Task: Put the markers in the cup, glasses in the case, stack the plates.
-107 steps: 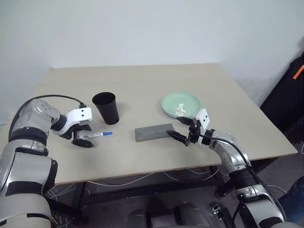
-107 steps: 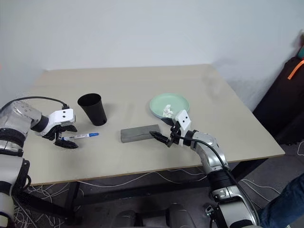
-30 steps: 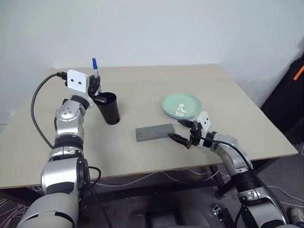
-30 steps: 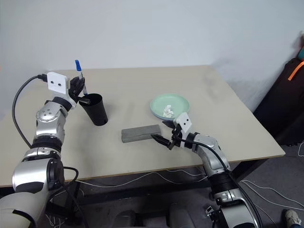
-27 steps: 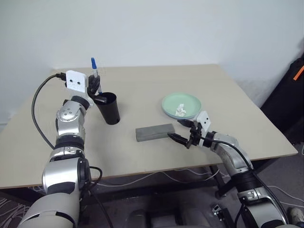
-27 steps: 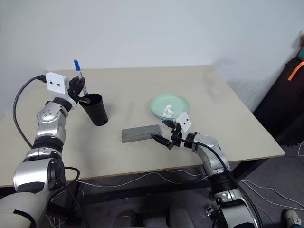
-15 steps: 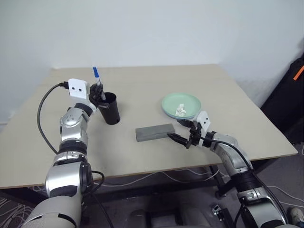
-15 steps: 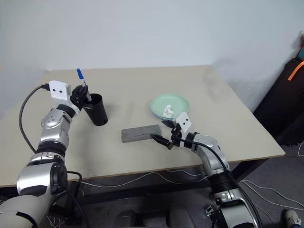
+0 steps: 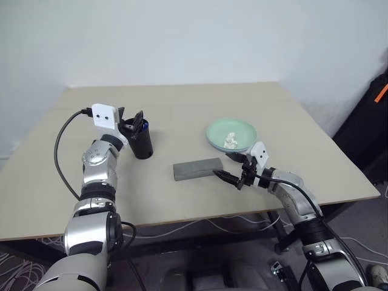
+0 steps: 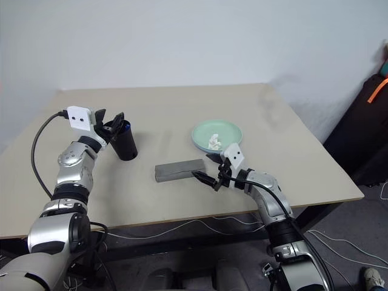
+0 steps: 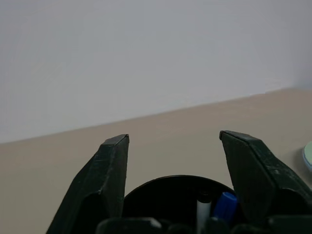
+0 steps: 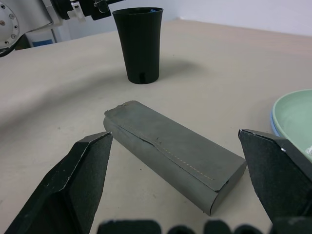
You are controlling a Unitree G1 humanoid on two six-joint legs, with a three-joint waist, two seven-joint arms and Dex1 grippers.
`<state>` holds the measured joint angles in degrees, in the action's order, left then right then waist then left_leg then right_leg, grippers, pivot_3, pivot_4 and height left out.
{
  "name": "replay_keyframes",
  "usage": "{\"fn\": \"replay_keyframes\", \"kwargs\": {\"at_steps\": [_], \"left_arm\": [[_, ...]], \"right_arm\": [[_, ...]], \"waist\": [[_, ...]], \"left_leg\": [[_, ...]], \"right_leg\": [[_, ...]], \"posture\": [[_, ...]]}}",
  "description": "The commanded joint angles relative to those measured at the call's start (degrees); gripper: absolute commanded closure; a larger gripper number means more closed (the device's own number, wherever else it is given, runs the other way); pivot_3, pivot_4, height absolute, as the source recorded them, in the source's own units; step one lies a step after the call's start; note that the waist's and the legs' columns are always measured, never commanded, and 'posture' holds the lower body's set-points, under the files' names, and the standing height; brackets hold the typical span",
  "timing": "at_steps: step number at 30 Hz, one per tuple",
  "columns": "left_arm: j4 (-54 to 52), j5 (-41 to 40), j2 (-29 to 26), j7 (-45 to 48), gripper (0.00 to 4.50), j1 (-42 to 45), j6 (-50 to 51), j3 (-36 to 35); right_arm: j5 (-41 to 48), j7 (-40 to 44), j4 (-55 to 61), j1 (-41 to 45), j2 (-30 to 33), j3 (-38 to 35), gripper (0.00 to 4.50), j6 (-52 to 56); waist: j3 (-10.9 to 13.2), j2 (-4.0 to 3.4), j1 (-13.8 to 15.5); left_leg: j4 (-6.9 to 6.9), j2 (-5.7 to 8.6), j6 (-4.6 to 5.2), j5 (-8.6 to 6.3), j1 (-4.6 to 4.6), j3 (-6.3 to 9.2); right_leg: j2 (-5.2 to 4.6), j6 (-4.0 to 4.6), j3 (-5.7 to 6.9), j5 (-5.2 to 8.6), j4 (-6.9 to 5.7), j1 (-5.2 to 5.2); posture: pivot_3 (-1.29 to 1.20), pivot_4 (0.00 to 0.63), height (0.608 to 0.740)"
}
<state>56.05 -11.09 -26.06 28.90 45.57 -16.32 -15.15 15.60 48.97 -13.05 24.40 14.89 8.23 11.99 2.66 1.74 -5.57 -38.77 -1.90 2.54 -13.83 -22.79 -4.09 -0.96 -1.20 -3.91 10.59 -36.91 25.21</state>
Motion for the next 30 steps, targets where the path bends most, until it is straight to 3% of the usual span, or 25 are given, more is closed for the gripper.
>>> {"fn": "replay_keyframes", "kwargs": {"at_steps": [1,5,9,14,19,24,30], "left_arm": [[-3.9,-1.9,0.1,-0.2,1.38,0.5,-0.2,-1.4],[-8.3,-4.3,0.8,0.2,1.38,-0.9,1.0,-2.5],[-21.9,-8.9,1.4,3.8,1.38,-6.6,7.1,-2.4],[-44.3,-14.9,0.7,6.2,1.38,-20.2,18.2,-1.7],[-57.4,-14.6,-1.1,7.3,1.38,-32.9,23.5,-0.5],[-60.7,-12.0,-0.2,6.0,1.38,-40.3,23.4,1.0],[-56.4,-8.3,3.4,2.2,1.38,-38.6,19.6,2.1]], "right_arm": [[0.6,0.3,2.8,1.1,0.3,-0.9,0.00,-0.4],[1.1,-0.3,3.4,1.0,0.4,-1.6,0.00,-0.1],[1.9,-0.9,4.8,1.9,0.3,-2.6,0.00,0.6],[3.3,0.2,5.2,2.9,1.3,-4.1,0.00,1.6],[3.8,1.7,4.0,3.8,2.1,-4.3,0.00,1.7],[4.2,3.4,2.3,5.0,3.5,-5.1,0.00,2.0],[5.1,5.3,0.6,6.9,6.4,-7.2,0.00,2.8]], "waist": [[0.0,0.00,0.0],[0.0,0.00,0.0],[0.0,-0.01,0.0],[0.0,-0.03,-0.1],[0.0,-0.04,-0.1],[0.0,-0.09,0.0],[0.0,-0.11,0.0]], "left_leg": [[0.00,0.00,0.00,0.00,0.00,0.00],[0.01,0.00,-0.01,0.00,0.00,0.00],[0.07,-0.01,-0.01,-0.01,0.00,-0.02],[0.14,-0.08,-0.02,-0.01,0.05,-0.05],[0.15,-0.12,-0.03,-0.01,0.12,-0.05],[0.13,-0.24,-0.04,-0.01,0.14,-0.03],[0.13,-0.13,-0.04,-0.01,0.15,-0.01]], "right_leg": [[0.00,0.00,0.00,0.00,0.00,0.00],[0.00,0.00,0.00,0.00,0.01,0.00],[-0.01,0.00,-0.03,0.00,0.04,0.01],[0.00,0.01,-0.12,0.00,0.05,0.03],[0.00,0.09,-0.10,0.03,0.05,-0.01],[-0.12,0.23,-0.05,0.09,0.07,-0.06],[-0.16,0.24,0.01,0.09,0.08,-0.06]], "posture": [[0.00,0.000,0.740],[0.00,0.000,0.740],[0.00,0.000,0.740],[0.00,0.000,0.740],[0.00,0.000,0.740],[0.00,0.000,0.740],[0.00,0.000,0.740]]}}
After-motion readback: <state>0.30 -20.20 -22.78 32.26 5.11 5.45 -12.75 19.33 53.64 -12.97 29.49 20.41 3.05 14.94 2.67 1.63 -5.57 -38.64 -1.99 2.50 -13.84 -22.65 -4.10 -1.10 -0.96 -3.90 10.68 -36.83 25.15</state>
